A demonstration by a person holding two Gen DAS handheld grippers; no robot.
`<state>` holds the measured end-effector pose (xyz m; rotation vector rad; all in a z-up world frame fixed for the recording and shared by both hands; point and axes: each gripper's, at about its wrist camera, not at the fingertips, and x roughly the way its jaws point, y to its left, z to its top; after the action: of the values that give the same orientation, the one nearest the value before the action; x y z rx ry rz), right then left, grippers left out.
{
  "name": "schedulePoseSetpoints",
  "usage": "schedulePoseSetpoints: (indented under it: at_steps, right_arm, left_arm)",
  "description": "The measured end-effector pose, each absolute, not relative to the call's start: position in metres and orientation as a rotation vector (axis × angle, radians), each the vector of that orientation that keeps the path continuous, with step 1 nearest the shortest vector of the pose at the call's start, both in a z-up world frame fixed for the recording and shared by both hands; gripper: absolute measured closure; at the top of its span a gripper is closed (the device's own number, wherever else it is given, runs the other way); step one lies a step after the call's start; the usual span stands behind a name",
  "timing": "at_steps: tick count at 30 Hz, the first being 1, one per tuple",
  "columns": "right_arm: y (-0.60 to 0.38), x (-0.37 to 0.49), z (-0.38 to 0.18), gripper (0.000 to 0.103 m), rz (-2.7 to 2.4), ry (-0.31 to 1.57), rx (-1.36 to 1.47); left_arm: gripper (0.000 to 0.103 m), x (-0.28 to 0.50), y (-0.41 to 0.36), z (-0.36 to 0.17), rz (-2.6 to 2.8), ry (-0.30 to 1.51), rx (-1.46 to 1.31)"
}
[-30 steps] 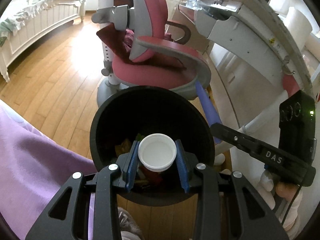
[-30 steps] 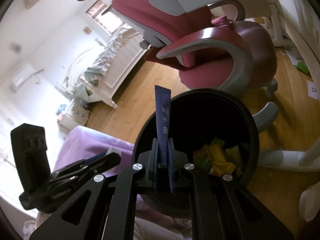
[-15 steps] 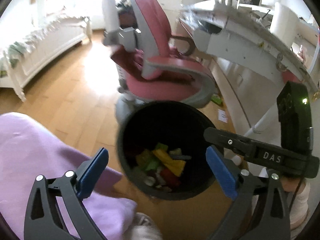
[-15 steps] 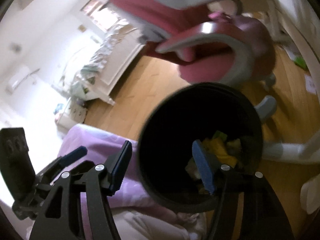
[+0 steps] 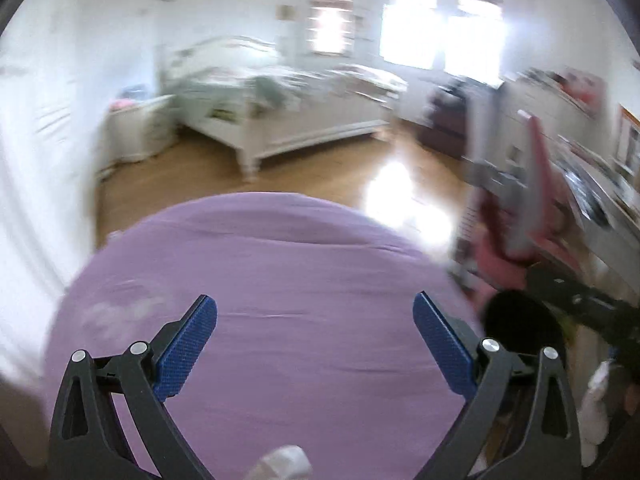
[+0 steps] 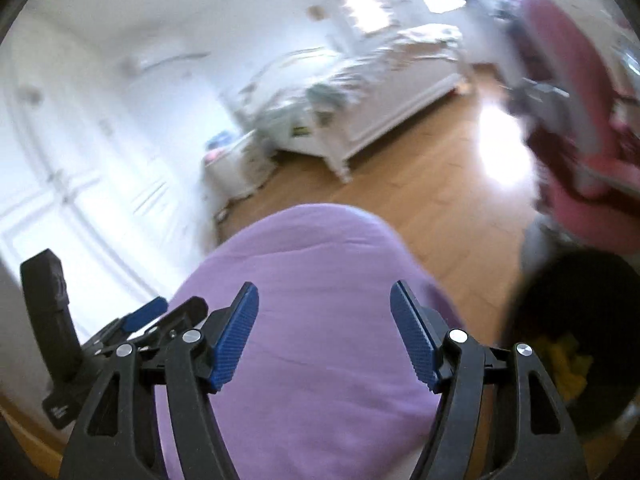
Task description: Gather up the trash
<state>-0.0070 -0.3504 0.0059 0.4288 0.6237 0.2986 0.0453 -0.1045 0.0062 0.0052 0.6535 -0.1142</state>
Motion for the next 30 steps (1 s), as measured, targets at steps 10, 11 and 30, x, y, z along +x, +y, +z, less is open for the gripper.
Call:
schedulePoseSetpoints:
  at_steps: [10,11,30]
  right_arm:
    - [-0.21,0.001,0.049,0.023,0.477,0.573,0.262]
    - [-0.201,0.001,0.051,0.023,0.483,0.571,0.25]
    - [-0.159,-0.008,0.048,0.023,0.491,0.59,0.212]
  left_arm:
    - [0.005,0.013,-0.005,0.014,0.073,0.575,-0.096]
    - [0.005,0.012,-0.001,0.014,0.078,0.57,-0.105]
    - [0.005,-0.008,0.032,0.013,0.084,0.552,-0.183]
